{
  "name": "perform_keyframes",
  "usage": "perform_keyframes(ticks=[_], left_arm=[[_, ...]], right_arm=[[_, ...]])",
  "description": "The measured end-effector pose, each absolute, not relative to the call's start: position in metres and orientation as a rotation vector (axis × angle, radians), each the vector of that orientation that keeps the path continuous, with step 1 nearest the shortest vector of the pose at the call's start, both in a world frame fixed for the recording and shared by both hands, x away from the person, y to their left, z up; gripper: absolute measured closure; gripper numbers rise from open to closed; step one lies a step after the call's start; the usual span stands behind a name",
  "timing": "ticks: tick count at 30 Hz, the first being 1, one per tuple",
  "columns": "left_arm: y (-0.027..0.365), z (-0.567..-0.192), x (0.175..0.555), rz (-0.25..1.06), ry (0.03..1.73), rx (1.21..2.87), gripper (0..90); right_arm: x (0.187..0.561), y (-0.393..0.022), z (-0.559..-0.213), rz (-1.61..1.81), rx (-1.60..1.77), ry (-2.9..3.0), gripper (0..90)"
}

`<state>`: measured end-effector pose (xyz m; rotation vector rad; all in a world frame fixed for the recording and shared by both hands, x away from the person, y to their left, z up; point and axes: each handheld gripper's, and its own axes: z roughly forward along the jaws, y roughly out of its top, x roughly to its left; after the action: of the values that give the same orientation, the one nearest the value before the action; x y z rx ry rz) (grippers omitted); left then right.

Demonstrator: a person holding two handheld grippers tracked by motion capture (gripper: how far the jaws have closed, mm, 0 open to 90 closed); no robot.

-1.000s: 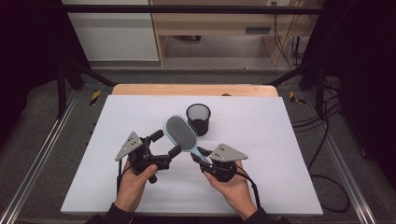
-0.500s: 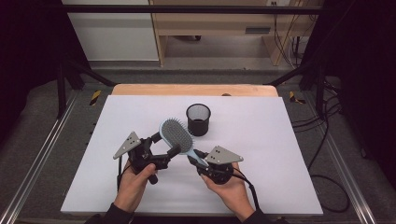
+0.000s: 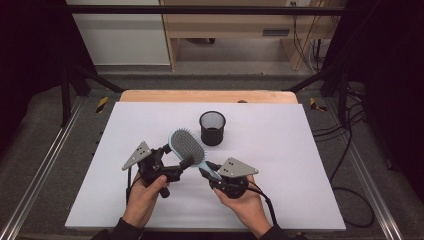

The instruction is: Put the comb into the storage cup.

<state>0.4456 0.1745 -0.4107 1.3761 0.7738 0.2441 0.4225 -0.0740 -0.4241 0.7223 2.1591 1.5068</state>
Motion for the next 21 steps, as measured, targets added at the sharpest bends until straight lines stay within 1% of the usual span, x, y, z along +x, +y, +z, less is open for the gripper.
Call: perform_keyframes(ticks=[12, 21], left_arm=[[0.1743, -0.4118, 0.4459, 0.227, 0.780, 1.373, 3.1], [0.1749, -0.4131, 0.4467, 0.197, 0.785, 1.357, 5.2]], right_arm=[[0.4212, -0.0718, -0.4249, 1.512, 0.718, 2.162, 69.4], [0.4190, -0.0683, -0.4256, 1.524, 0.706, 2.171, 69.4]])
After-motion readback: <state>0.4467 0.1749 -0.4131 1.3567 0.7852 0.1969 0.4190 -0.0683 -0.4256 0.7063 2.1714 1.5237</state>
